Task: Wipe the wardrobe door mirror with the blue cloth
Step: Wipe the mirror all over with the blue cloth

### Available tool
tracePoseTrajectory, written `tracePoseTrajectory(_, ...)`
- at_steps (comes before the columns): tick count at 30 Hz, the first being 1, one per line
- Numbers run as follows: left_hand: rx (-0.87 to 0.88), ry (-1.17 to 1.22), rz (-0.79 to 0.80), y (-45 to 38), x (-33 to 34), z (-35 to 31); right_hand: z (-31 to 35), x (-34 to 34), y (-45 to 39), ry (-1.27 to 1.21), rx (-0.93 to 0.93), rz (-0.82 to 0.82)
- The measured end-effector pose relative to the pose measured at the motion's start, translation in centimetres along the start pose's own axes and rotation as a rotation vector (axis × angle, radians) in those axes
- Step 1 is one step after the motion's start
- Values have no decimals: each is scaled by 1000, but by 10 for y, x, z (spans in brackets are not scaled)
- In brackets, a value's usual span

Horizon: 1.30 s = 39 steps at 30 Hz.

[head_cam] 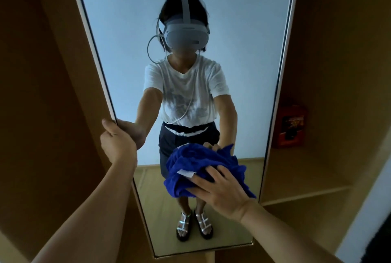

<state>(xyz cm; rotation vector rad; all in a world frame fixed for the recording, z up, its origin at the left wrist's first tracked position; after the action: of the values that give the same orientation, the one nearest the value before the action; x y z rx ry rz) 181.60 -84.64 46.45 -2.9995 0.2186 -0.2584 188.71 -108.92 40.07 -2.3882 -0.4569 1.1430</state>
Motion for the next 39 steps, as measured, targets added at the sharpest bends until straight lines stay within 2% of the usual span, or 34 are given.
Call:
tracePoseTrajectory(2,14,9,-6,1,-1,-1,-22,-14,-4,6,49,-34)
tracePoseTrajectory(7,15,10,-9,4,-1,-3,-118,-95,-29,113,311,-258)
tracePoseTrajectory(12,62,-22,-29,6,-4,-9,-181,-132,-37,130,494,-316)
tracePoseTrajectory(17,64,-43,-49,6,-6,-8,-172,-103,-4,44,687,-369)
tracePoseTrajectory(21,77,-46,-44,5,-6,-7,-137,-51,41,-65,818,-273)
tracePoseTrajectory(25,53,-46,-43,4,-6,-4,-97,-4,75,-130,864,-90)
tracePoseTrajectory(28,67,-57,-38,5,-5,-5,-87,5,82,-179,851,-62)
tracePoseTrajectory(33,82,-68,-36,8,-7,-9,-130,-38,50,-205,855,-200)
tracePoseTrajectory(39,52,-64,38,15,-4,-11,-217,-140,-29,-122,897,-365)
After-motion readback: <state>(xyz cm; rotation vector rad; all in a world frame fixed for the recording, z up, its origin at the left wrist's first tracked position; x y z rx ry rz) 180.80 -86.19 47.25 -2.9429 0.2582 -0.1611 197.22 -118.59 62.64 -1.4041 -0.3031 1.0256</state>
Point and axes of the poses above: each hand's wrist, its own y-axis away from the middle knuckle, its own x-axis out of the palm, z = x × y, the point moved 10 cm from there along -y, towards the middle knuckle, and after that the axes turned 9 degrees about z, right-handed, at the moved point
